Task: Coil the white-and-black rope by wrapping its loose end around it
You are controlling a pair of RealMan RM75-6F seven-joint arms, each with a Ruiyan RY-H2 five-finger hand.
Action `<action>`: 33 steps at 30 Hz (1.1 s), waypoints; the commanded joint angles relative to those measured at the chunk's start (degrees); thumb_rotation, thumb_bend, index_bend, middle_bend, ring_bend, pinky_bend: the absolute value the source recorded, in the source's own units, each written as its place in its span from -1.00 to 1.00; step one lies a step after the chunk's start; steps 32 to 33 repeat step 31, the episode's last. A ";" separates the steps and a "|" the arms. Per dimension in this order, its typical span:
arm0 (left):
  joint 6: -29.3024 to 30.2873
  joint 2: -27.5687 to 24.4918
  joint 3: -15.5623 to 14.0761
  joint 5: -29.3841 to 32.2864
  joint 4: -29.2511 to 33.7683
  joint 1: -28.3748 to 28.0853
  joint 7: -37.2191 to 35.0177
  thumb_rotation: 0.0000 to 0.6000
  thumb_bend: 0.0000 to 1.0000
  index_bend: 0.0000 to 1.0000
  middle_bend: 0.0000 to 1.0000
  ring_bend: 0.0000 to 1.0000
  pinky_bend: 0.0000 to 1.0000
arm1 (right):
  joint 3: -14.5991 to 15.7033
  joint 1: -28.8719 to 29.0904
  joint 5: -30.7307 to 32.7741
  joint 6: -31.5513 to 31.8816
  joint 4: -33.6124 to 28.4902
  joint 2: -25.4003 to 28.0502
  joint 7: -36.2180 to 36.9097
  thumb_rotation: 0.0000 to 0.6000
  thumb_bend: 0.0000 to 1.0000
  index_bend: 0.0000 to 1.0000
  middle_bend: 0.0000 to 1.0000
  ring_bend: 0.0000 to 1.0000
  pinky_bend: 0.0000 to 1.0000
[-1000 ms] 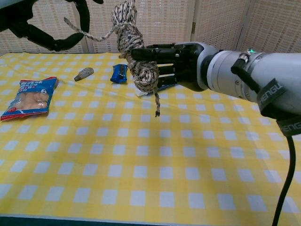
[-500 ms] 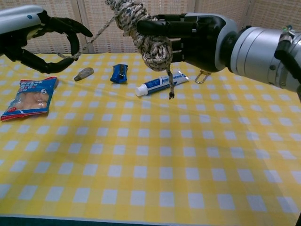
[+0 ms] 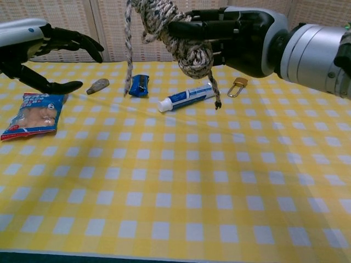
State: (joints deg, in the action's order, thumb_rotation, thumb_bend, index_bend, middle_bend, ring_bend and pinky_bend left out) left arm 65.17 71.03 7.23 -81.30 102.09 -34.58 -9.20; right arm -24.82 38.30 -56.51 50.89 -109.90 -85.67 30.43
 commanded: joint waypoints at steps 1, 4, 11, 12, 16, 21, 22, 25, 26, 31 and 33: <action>0.26 -0.30 -0.27 -0.22 -0.33 0.42 0.14 1.00 -0.21 -0.39 -0.68 -0.82 -1.00 | -0.05 -0.20 0.25 0.26 -0.01 0.49 -0.31 1.00 0.23 0.72 0.44 0.59 0.44; 1.00 -0.45 -0.59 0.07 -1.88 1.32 1.02 1.00 -0.21 -0.39 -0.68 -0.82 -1.00 | -0.09 -0.76 0.14 0.52 -0.39 1.70 -0.52 1.00 0.23 0.72 0.44 0.59 0.44; 4.94 0.22 -1.05 0.87 -7.94 4.34 4.43 1.00 -0.21 -0.39 -0.68 -0.80 -1.00 | 0.26 -2.85 -1.03 0.34 -1.67 5.60 0.41 1.00 0.23 0.72 0.44 0.59 0.44; 5.54 0.34 -1.17 0.97 -8.74 4.82 5.07 1.00 -0.21 -0.38 -0.68 -0.80 -1.00 | 0.35 -3.16 -1.21 0.28 -1.80 6.08 0.67 1.00 0.23 0.72 0.44 0.59 0.44; 9.63 0.95 -1.66 0.93 -11.42 7.69 7.18 1.00 -0.21 -0.38 -0.68 -0.79 -1.00 | 0.95 -4.35 -2.34 -0.16 -2.11 7.88 1.81 1.00 0.23 0.72 0.44 0.59 0.44; 14.33 0.91 -3.38 -0.56 -13.71 11.66 7.77 1.00 -0.21 -0.37 -0.68 -0.79 -1.00 | 1.37 -5.37 -3.41 -0.74 -2.41 9.54 3.37 1.00 0.23 0.72 0.44 0.59 0.44; 15.61 0.90 -3.90 -1.00 -14.18 12.76 8.04 1.00 -0.21 -0.37 -0.68 -0.79 -1.00 | 1.39 -5.61 -3.67 -0.77 -2.47 9.89 3.78 1.00 0.23 0.72 0.44 0.59 0.44; 18.43 0.95 -4.72 -1.10 -14.62 15.38 9.14 1.00 -0.21 -0.37 -0.68 -0.79 -1.00 | 1.52 -6.12 -4.27 -0.84 -2.49 10.71 4.52 1.00 0.23 0.72 0.44 0.59 0.44; 19.79 1.01 -5.06 -1.38 -14.78 16.51 9.45 1.00 -0.21 -0.37 -0.68 -0.79 -1.00 | 1.60 -6.37 -4.50 -0.89 -2.47 11.05 4.93 1.00 0.23 0.72 0.44 0.59 0.44; 23.87 1.14 -6.51 -2.40 -15.84 20.62 8.67 1.00 -0.21 -0.37 -0.68 -0.79 -1.00 | 1.95 -7.18 -5.28 -1.26 -2.20 12.00 6.76 1.00 0.23 0.72 0.44 0.59 0.44; 23.87 1.14 -6.51 -2.40 -15.84 20.62 8.67 1.00 -0.21 -0.37 -0.68 -0.79 -1.00 | 1.95 -7.18 -5.28 -1.26 -2.20 12.00 6.76 1.00 0.23 0.72 0.44 0.59 0.44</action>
